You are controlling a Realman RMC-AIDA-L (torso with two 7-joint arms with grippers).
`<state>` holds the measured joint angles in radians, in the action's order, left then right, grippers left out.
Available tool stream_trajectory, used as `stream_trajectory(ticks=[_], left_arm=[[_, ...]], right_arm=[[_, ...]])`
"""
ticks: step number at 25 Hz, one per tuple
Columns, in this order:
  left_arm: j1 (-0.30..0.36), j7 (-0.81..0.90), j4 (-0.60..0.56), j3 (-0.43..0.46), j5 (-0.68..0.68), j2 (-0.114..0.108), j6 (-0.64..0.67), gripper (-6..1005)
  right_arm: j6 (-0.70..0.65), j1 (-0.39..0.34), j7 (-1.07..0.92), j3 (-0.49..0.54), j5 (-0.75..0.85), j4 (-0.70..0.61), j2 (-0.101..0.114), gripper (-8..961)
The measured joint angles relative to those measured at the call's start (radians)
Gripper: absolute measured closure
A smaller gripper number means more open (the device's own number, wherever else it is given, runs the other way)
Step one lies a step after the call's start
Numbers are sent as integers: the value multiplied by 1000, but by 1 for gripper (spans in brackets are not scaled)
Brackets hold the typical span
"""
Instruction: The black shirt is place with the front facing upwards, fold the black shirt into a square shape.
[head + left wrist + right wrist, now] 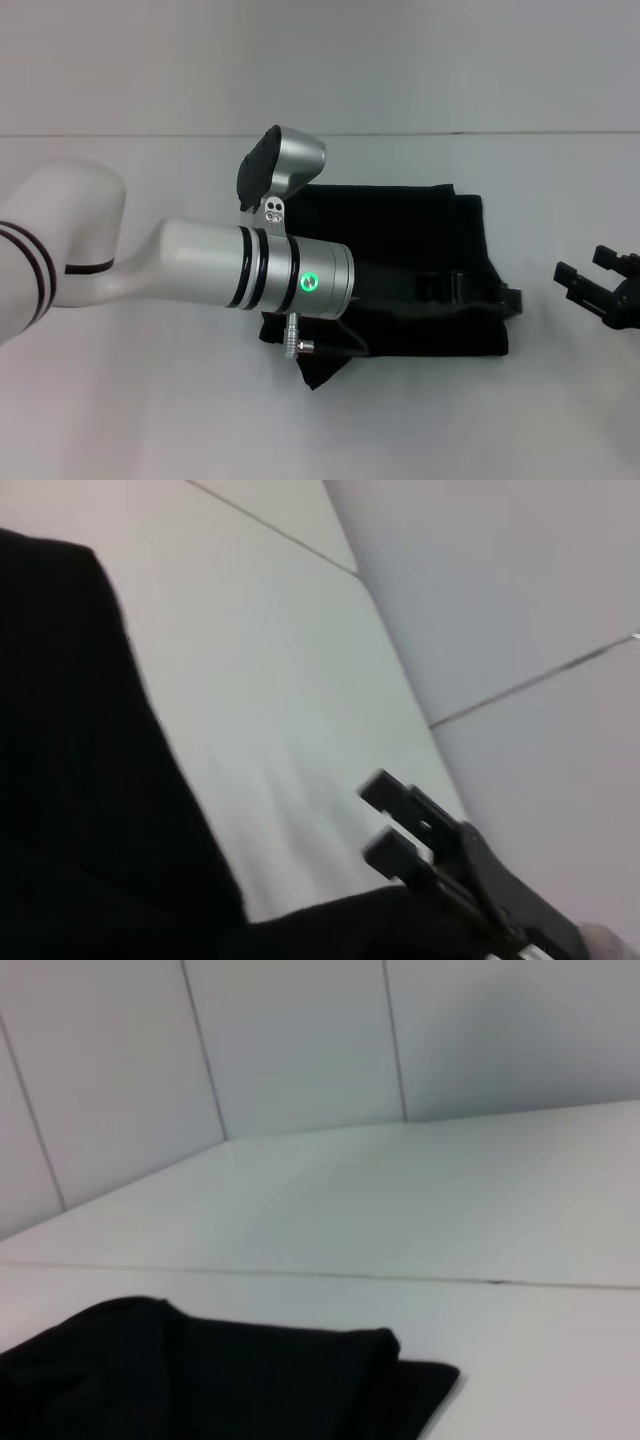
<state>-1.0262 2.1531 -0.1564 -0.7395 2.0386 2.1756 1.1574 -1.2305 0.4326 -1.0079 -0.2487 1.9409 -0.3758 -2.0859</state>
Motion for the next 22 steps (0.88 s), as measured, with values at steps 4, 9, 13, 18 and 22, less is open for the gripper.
stream_trajectory(ticks=[4,9,13,18,22], left_arm=[[19,15,-18,2,-21,-7,95,515],[68,42,-66,2,-55,-12,199,317],[156,148,-170,-3,-55,-29,303,143],[265,276,-188,2,-55,-76,365,79],[339,327,-187,3,-55,-84,362,74]], right_arm=[[0,-2,0,9,-23,0,0,232],[10,-1,0,16,-28,0,0,232],[19,3,0,16,-28,0,0,232],[16,3,0,16,-33,-5,0,232],[18,3,0,15,-45,-2,0,232]])
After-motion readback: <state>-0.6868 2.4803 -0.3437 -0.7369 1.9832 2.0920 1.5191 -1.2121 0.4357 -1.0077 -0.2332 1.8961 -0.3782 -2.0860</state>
